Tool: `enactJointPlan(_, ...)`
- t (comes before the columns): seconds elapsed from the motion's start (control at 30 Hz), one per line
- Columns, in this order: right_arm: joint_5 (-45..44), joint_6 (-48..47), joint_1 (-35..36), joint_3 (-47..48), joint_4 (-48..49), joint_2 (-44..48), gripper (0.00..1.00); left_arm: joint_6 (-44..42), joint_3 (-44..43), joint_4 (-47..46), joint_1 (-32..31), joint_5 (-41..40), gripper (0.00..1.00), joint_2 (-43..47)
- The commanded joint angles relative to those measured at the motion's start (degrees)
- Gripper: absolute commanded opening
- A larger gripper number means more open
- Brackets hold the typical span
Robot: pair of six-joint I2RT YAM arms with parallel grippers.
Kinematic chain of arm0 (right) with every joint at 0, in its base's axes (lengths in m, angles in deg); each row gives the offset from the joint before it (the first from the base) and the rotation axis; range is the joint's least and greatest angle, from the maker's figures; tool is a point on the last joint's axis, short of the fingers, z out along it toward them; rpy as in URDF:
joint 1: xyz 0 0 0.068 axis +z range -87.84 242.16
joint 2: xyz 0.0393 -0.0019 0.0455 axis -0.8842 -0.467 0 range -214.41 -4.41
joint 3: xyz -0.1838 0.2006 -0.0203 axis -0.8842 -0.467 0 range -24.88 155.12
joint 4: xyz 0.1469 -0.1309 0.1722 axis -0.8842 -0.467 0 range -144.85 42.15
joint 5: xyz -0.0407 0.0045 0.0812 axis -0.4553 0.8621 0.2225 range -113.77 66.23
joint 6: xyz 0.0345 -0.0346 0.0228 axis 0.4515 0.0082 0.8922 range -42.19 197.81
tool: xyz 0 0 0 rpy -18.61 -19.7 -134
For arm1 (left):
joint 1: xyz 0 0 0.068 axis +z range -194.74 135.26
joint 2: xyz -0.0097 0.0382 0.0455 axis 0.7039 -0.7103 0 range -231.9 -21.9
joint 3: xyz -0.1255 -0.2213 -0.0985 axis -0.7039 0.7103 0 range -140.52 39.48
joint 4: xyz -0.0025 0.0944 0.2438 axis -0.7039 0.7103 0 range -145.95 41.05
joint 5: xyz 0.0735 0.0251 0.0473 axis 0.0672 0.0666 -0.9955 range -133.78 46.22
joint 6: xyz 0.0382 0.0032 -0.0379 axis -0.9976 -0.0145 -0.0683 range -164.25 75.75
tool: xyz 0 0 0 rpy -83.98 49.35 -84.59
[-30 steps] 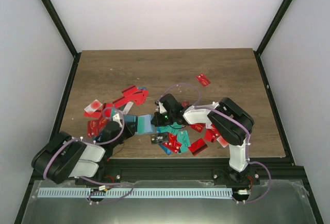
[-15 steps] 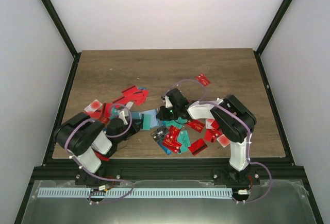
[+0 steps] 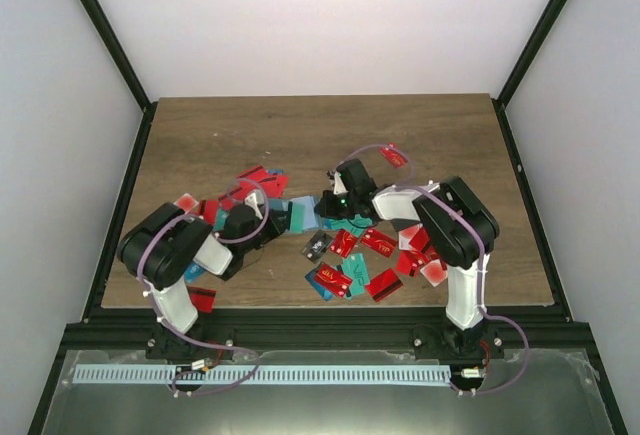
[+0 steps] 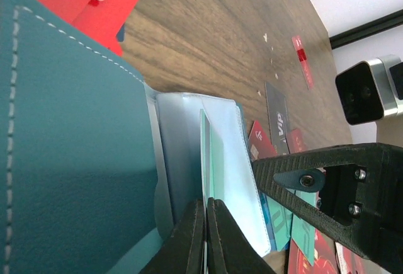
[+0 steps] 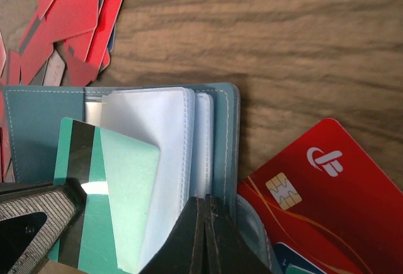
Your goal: Put the credit cards into the card holder
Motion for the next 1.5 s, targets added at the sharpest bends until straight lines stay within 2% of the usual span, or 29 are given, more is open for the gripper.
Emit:
enactJointPlan(0.0, -1.8, 1.9, -2.1, -1.4, -5.0, -3.6, 0.01, -2.0, -3.0, 5.6, -0.3, 0.1, 0.04, -2.8)
enactJointPlan(0.5, 0.8, 8.0, -3.2, -3.0, -1.7, -3.4, 0.01, -3.9, -7.9, 9.2, -0.1, -2.9, 0.04, -4.2)
enactJointPlan(1.47, 3.5, 12.1, -3.1, -6.7, 2.8, -4.2, 0.01, -1.4, -10.9, 6.0, -1.0, -2.4, 0.04, -9.1)
